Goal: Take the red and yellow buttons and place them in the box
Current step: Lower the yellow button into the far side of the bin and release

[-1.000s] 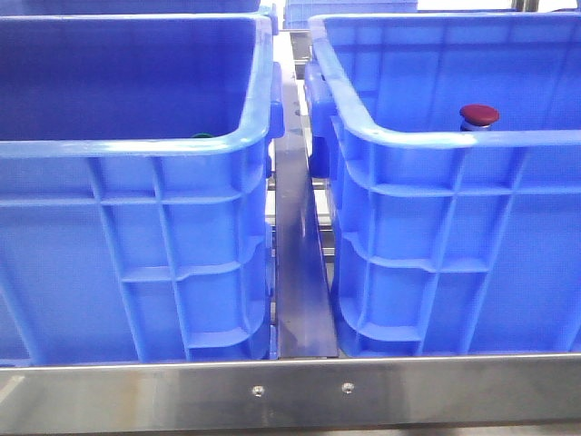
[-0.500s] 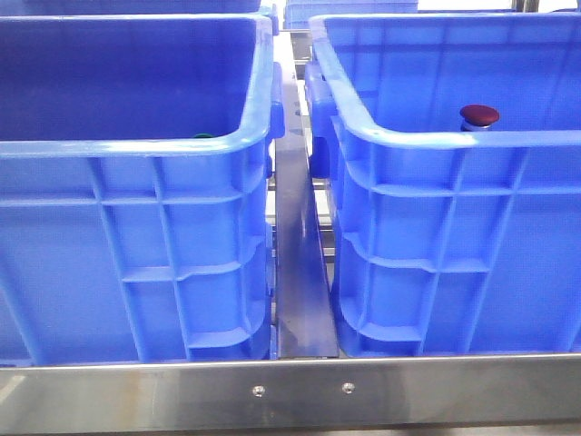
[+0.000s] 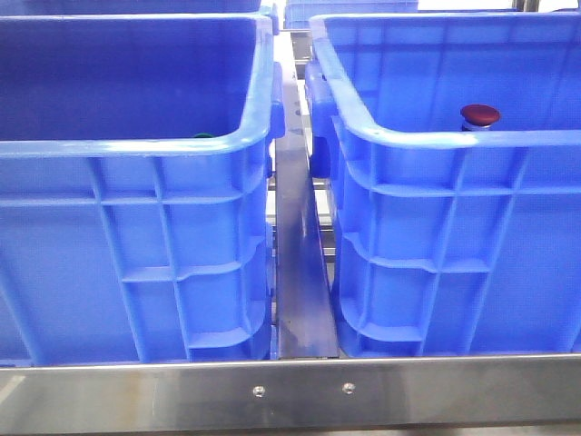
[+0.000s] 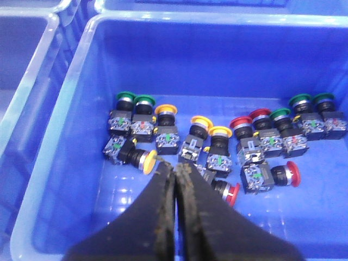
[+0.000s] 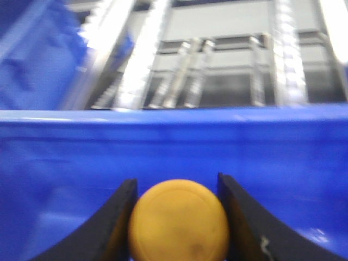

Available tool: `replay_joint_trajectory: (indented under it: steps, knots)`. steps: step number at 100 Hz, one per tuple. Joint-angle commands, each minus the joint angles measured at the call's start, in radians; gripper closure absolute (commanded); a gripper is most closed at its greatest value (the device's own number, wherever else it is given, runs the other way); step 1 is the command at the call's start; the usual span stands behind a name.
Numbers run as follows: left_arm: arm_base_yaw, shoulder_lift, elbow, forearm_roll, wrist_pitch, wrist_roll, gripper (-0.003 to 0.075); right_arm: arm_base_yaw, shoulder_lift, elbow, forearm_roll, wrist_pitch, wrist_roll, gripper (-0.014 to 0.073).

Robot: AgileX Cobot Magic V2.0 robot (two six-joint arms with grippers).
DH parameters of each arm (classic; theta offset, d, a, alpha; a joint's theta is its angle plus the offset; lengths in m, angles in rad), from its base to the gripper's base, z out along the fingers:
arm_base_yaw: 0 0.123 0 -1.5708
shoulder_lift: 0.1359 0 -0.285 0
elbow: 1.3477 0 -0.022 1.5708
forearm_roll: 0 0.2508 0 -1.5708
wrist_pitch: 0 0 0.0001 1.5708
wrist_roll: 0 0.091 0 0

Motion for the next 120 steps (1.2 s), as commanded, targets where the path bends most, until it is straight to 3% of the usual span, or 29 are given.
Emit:
replay_joint_trajectory:
  steps: [1, 21, 50, 70, 113, 120]
  knots:
    - [0.0, 0.007, -0.023, 0.025, -0.065, 0.004, 0.0739, -0.009, 0.028, -0.03, 0.047, -0.079, -0.019, 0.0398]
    - [0.0, 0.007, -0.023, 0.025, -0.065, 0.004, 0.0739, 0.003, 0.158, -0.033, 0.15, -0.134, -0.089, 0.0398]
    - [0.0, 0.007, -0.023, 0.025, -0.065, 0.004, 0.0739, 0.026, 0.302, -0.041, 0.479, -0.087, -0.438, 0.0398]
    - [0.0, 0.007, -0.023, 0.025, -0.065, 0.004, 0.0739, 0.026, 0.344, -0.049, 0.639, -0.065, -0.596, 0.0398]
    - [0.0, 0.007, -0.023, 0.019, -0.064, 0.004, 0.0739, 0.026, 0.439, -0.051, 0.639, -0.018, -0.63, 0.0396]
    - [0.0, 0.007, -0.023, 0.014, -0.064, 0.004, 0.0739, 0.026, 0.434, -0.051, 0.639, -0.017, -0.63, 0.0361]
